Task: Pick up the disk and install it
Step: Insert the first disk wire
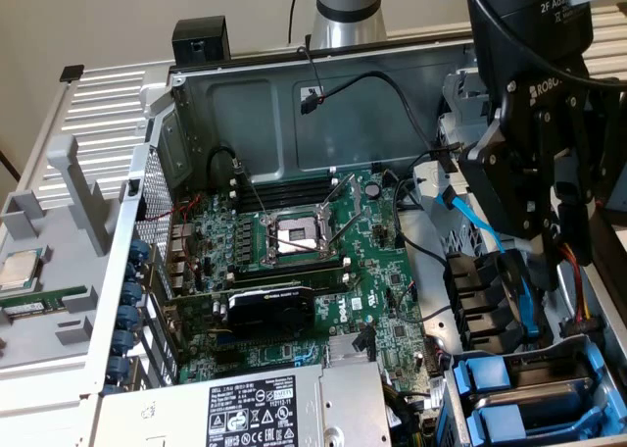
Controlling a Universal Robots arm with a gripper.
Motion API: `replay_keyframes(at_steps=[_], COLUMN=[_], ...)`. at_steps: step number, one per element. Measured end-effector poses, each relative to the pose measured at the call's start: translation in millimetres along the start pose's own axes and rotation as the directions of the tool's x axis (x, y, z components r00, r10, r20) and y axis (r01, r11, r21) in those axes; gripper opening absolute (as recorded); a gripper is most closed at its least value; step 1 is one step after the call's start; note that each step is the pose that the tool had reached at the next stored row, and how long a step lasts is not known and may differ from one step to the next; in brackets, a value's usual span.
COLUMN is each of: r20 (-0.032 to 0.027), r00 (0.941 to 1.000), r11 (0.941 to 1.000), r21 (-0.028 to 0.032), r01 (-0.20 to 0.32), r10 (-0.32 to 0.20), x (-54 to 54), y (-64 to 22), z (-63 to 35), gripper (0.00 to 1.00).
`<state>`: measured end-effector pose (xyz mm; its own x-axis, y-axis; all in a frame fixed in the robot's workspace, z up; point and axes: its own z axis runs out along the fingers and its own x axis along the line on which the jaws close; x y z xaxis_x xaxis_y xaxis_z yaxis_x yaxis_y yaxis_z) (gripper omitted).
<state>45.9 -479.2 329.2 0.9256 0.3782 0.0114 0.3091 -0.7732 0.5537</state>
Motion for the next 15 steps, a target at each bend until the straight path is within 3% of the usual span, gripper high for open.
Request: replay_keyframes(at_steps=[7, 15], r20=[0.0015, 0.0023], r00=[1.0000, 1.0000], r11=[1.0000, 1.0000], r21=[-0.0049, -0.0087], r01=[0.002, 0.003], r10=[-0.002, -0.003], x=[-0.1, -1.6], y=[0.2, 8.2], z=[-1.5, -15.8], gripper=[0.43, 0.43])
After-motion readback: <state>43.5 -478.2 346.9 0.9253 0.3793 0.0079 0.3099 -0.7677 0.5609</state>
